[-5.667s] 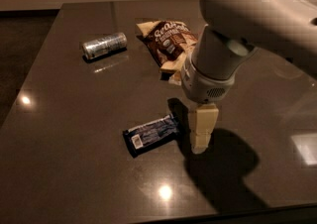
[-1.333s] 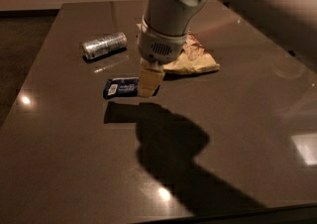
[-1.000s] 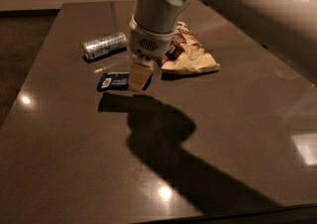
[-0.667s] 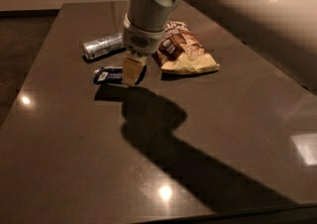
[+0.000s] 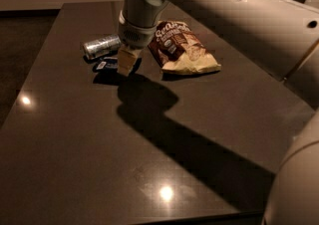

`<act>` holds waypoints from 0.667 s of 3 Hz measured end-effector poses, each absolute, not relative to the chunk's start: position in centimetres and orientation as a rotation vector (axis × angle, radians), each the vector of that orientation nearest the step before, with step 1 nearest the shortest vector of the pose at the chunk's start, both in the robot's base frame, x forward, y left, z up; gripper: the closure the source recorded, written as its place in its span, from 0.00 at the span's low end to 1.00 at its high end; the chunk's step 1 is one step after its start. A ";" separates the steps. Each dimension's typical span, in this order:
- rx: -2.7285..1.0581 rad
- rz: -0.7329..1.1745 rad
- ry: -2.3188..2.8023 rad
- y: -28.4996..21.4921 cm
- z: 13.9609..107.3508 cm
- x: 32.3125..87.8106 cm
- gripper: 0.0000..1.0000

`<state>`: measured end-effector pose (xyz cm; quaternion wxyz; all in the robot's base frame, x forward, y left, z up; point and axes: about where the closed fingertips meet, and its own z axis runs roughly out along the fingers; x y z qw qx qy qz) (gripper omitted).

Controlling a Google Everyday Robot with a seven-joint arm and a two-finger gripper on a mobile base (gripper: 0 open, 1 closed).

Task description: Move rxbar blueberry near redbull can

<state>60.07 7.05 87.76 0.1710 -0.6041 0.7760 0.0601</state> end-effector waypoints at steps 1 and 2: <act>-1.700 0.159 2.220 7.9 87.0 61.7 0.84; -1.707 0.152 2.228 8.9 86.1 62.9 0.61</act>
Offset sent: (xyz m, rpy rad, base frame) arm 0.0419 0.0294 -0.0242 -0.0274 0.0065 -0.0185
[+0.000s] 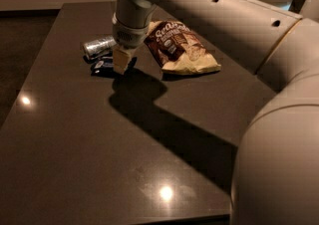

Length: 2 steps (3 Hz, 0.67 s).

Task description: Move rxbar blueberry near redbull can

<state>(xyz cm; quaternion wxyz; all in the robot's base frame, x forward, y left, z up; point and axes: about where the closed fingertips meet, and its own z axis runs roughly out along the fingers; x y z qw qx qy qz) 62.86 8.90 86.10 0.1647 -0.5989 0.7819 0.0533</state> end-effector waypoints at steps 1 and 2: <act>-1.713 0.149 2.233 9.4 85.3 63.7 0.29; -1.715 0.150 2.234 9.5 85.2 63.7 0.06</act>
Offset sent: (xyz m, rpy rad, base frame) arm 0.0075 0.0043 -0.0062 -0.0057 0.0030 0.0003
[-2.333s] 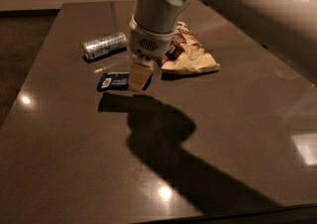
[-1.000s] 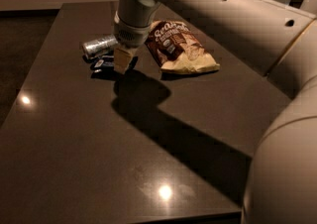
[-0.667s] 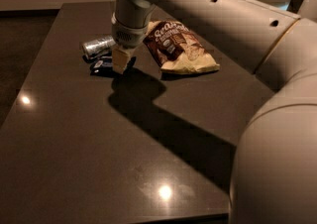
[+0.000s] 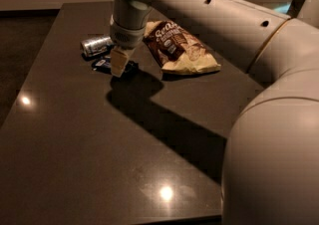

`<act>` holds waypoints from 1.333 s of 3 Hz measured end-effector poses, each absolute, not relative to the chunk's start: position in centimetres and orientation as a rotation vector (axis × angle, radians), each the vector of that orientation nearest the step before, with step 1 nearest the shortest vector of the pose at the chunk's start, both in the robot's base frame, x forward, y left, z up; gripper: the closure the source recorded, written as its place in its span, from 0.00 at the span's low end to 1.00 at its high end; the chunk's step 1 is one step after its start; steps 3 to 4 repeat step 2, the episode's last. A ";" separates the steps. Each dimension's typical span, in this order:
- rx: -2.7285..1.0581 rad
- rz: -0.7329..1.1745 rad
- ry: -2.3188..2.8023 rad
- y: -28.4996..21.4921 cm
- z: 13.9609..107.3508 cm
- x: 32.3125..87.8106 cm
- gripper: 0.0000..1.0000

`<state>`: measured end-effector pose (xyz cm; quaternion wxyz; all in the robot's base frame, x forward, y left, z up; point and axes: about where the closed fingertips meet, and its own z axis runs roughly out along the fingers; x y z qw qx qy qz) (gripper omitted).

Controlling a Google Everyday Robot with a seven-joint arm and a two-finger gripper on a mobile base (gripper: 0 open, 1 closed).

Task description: Move rxbar blueberry near redbull can

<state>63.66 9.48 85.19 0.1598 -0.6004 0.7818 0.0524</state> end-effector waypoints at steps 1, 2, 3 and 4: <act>-1.718 0.150 2.234 9.5 85.1 63.6 0.00; -1.718 0.150 2.235 9.5 85.1 63.6 0.00; -1.718 0.150 2.235 9.5 85.1 63.6 0.00; -1.718 0.150 2.235 9.5 85.1 63.6 0.00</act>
Offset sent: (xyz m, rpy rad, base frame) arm -0.0001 0.0006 -0.0013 -0.0008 0.0016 0.0011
